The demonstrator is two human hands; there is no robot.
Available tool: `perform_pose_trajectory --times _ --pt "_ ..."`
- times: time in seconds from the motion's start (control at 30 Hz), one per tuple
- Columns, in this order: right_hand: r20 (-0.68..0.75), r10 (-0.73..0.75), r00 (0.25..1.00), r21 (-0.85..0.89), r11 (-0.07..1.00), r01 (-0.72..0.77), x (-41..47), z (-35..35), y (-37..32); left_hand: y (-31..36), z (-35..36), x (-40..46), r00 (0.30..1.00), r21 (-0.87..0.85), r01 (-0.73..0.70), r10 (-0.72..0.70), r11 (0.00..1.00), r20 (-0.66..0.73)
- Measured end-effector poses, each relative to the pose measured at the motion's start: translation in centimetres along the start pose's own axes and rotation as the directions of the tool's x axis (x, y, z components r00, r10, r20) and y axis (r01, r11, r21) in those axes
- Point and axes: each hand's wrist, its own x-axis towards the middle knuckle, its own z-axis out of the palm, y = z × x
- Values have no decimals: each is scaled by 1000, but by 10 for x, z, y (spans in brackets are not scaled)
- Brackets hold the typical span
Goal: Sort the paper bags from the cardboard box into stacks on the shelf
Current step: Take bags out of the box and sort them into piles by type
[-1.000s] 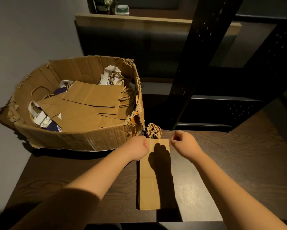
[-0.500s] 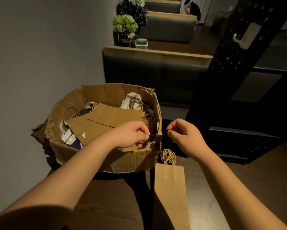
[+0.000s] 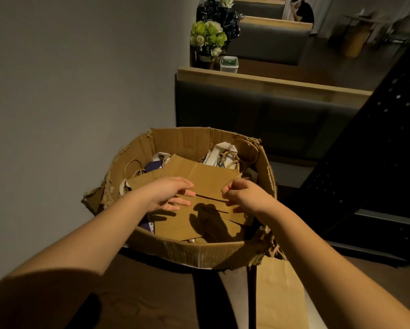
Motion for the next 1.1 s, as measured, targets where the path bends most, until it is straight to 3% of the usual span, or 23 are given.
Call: perform_pose_trajectory --times 0.13,0.27,0.43,0.63,0.7,0.83,0.9,0.97,1.03,1.1 --pt "12 152 988 -88 985 -150 32 19 -2 -9 -14 21 995 82 77 -72 994 -65" --pt "-12 227 974 -160 961 -226 59 32 -3 -16 -27 43 968 142 128 -93 982 -233" --pt "-45 261 964 -111 958 -264 79 40 -1 -20 -41 55 897 -266 191 -278 945 -343" --pt "9 329 944 -66 942 -328 80 58 -1 -26 -49 64 894 -487 245 -390 838 -222" --pt "15 324 946 30 946 -324 79 64 1 -30 -49 68 902 -554 218 -382 804 -200" --pt "82 324 942 152 931 -333 80 65 1 -37 -50 71 949 -486 186 -284 854 -137" --pt "87 276 957 -37 961 -274 83 62 -1 -38 -50 74 966 -378 135 -206 916 -156" --pt "-49 121 991 -297 946 -130 91 57 1 -36 -50 73 970 -351 68 -144 934 -196" --pt "-129 -64 990 -603 797 -27 97 52 7 -37 -51 73 965 -348 35 -122 937 -231" --pt "-87 -73 993 -764 645 -20 105 49 17 -38 -54 72 964 -333 23 -110 943 -242"
